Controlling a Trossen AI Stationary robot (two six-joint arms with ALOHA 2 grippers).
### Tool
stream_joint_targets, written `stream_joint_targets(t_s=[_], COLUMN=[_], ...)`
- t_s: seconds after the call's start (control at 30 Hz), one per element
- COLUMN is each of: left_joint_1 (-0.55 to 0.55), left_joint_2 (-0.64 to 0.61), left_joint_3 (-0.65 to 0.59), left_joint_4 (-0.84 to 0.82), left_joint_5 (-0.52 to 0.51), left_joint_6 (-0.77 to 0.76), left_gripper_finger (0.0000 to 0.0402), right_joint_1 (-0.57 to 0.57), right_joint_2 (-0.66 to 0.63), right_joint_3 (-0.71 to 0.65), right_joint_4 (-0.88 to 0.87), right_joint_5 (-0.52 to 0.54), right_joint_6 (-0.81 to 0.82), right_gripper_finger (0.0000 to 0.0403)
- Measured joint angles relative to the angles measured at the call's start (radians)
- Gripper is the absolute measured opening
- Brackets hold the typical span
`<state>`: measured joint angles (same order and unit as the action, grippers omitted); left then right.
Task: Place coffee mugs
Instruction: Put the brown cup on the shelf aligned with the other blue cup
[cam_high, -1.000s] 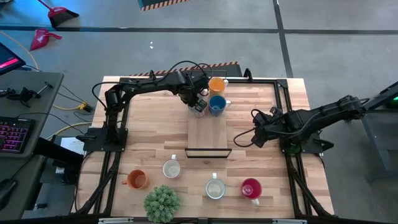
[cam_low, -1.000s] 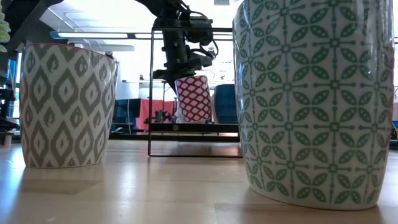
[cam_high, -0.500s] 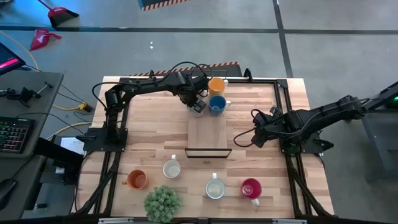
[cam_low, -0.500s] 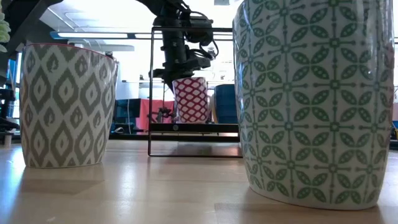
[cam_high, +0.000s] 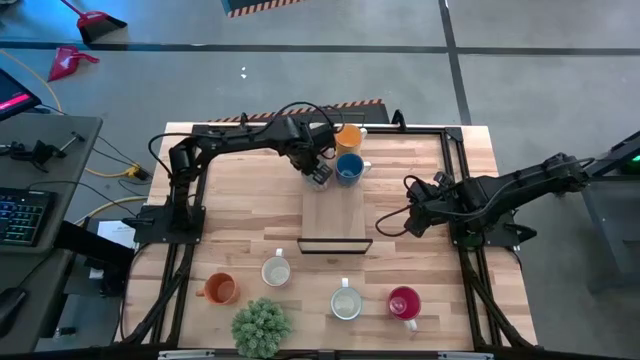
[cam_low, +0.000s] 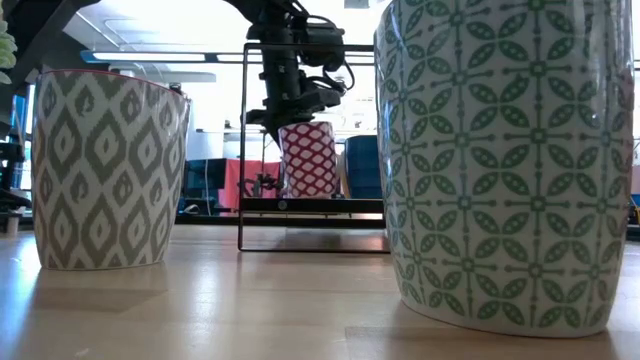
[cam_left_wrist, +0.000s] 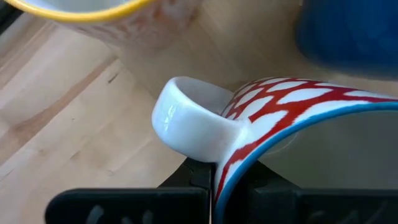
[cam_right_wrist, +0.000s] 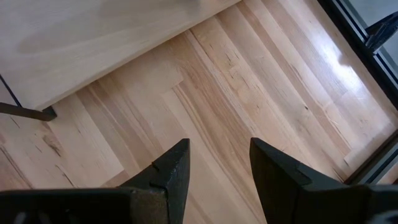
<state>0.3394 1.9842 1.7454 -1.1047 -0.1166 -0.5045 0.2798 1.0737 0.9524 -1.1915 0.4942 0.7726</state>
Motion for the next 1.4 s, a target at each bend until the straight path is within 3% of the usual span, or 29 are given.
stream_joint_targets(t_s=[0.9, 1.13, 1.4], left_joint_1=[0.0, 0.001, 0.001], left_joint_2=[0.024, 0.024, 0.024], left_joint_3=[0.002, 0.0, 0.0], left_joint_4=[-0.016, 0.009, 0.012], left_joint_5=[-0.013, -0.008, 0.008], left_joint_6=[-0.042, -0.038, -0.027], left_gripper_finger=[0.0008, 0.0049, 0.0058], right_joint_1=[0.0, 0.0, 0.0], right_joint_2=[0.0, 0.0, 0.0], right_joint_3=[0.0, 0.0, 0.0], right_joint_4=[0.001, 0.001, 0.001], right_joint_5=[-0.008, -0.008, -0.008], right_joint_6=[0.004, 0.001, 0.0], right_gripper_finger=[0.0142, 0.0142, 0.0142])
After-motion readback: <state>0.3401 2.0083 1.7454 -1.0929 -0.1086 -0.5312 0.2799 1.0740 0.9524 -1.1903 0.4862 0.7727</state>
